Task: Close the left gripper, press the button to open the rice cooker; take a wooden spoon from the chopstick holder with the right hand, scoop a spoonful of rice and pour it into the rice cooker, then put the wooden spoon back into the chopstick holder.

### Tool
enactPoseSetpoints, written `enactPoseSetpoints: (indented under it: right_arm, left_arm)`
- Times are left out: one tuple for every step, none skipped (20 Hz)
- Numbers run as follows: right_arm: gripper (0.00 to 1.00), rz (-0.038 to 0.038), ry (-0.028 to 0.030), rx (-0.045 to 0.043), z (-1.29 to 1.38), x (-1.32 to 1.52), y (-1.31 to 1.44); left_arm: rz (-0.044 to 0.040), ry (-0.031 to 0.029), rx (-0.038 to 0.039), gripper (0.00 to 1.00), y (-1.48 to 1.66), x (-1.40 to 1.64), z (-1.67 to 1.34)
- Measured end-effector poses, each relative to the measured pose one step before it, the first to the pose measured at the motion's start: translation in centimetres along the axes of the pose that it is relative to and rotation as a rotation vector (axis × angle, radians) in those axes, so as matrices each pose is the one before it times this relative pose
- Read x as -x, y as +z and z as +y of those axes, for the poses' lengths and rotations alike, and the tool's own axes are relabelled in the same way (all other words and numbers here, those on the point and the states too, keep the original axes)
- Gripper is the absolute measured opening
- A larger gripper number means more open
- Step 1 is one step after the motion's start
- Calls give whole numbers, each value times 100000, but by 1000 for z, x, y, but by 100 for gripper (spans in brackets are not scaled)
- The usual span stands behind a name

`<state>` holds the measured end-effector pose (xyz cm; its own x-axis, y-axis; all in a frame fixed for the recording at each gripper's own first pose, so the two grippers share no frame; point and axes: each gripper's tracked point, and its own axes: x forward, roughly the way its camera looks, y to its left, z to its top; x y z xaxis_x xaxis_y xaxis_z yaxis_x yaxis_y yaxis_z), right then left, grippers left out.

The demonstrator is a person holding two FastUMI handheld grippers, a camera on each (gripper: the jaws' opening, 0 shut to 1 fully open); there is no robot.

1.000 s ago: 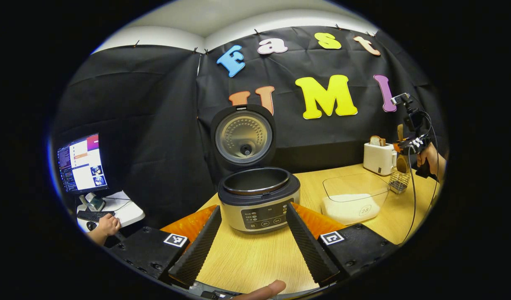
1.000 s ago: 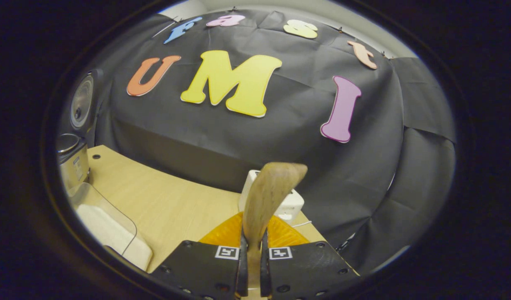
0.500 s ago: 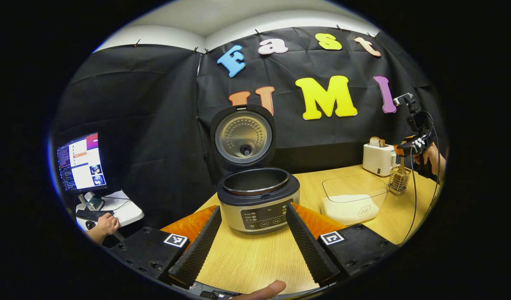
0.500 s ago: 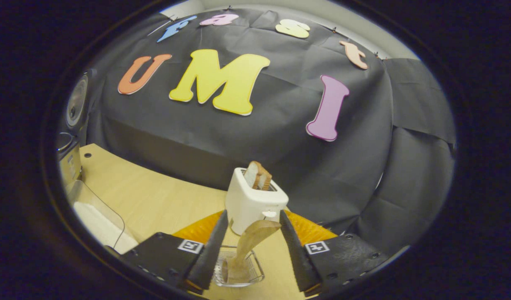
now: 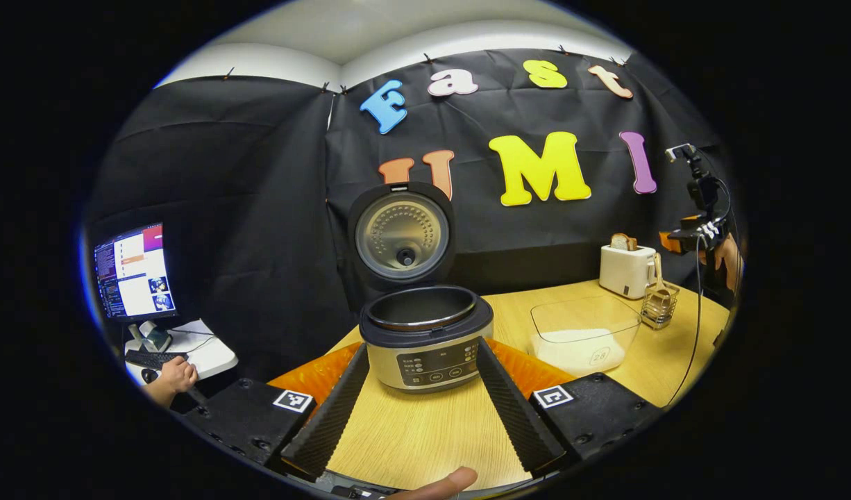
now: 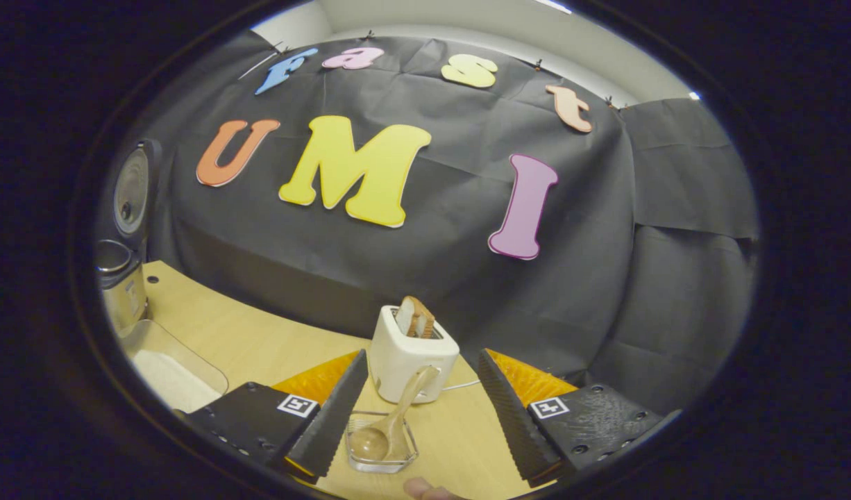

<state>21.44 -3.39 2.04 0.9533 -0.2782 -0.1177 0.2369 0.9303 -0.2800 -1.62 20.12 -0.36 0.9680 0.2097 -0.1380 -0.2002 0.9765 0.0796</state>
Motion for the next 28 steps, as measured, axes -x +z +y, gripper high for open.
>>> enactPoseSetpoints:
  right_arm:
    - [98,691,1377,-798,69,654,-278]
    - [97,436,1531,-693,-89,868,-120]
    - [97,-703,1582,-696,52,865,-119]
    - [98,-940,1197,-483,-28,732,6]
    - [95,-1218,415,-229,-138,777,-255]
    - [95,-889,502,211,-66,661,-103]
    - [95,-432,283,-36,-26,615,-416]
    - [97,-412,-417,-632,-61,596,-246]
    - [95,-326,346,-272,51,561,-254]
    - [95,88,777,154,283,668,-299]
    - [95,-149,352,61,134,573,-418]
    - [95,-8,186,-558,121,572,-307]
    - [95,158,980,-1217,282,672,-294]
    - [95,-215,935,-1670,348,587,-228]
    - [98,-220,1695,-1541,470,447,-238]
    - [95,-181,1770,-1182,453,421,-181]
    - [95,-158,1306,-794,357,394,-137]
    - [97,-127,578,-406,142,263,-119]
    - [95,-408,297,265,126,309,-40]
    - [95,-400,313,376,125,223,20]
    - [95,-264,358,399,220,394,-93]
    - [95,-404,1028,427,315,343,3]
    - [95,-618,1069,435,315,407,87]
    - [95,-500,582,447,175,321,171]
    - [95,-768,-47,978,56,242,75]
    - [97,-1126,278,1089,140,261,272]
    - [97,-1235,770,751,334,282,123]
    - [95,-999,916,161,287,246,66]
  left_arm:
    - [-17,41,2385,99,83,105,154]
    - [-173,262,1768,99,246,-17,203]
    - [-29,934,1189,99,112,146,176]
    - [-243,1442,522,99,177,76,341]
    - [-96,1355,518,96,22,63,322]
    - [985,607,709,99,-162,-78,160]
    - [577,190,1151,100,-93,-77,89]
    - [-118,240,1615,99,254,-175,216]
    - [301,496,1667,99,252,-206,177]
    - [293,579,1293,99,434,-260,203]
    - [-224,286,469,99,661,-386,125]
    - [-558,639,191,99,847,-331,90]
    - [-428,591,-107,99,846,-368,53]
    - [-1150,416,71,99,1112,-367,-55]
    - [-1210,750,309,99,1111,-556,120]
    - [-683,308,214,96,1111,-606,-164]
    - [-601,-318,-238,99,1000,-623,-354]
    - [-76,-409,-378,99,971,-561,-449]
    - [-1087,-483,-890,99,1159,-606,-471]
    - [-1636,-276,-713,99,1227,-742,-343]
    - [-851,-337,-433,99,974,-759,-191]
    - [51,571,358,99,823,-720,-61]
    - [-692,1679,213,99,1104,-741,295]
    - [-1460,1664,107,99,1261,-745,135]
    - [-752,1197,222,99,1115,-786,-222]
    - [-1093,397,410,99,1070,-768,-110]
    - [-1047,242,380,99,1142,-822,-368]
    - [-562,582,-333,99,999,-910,-158]
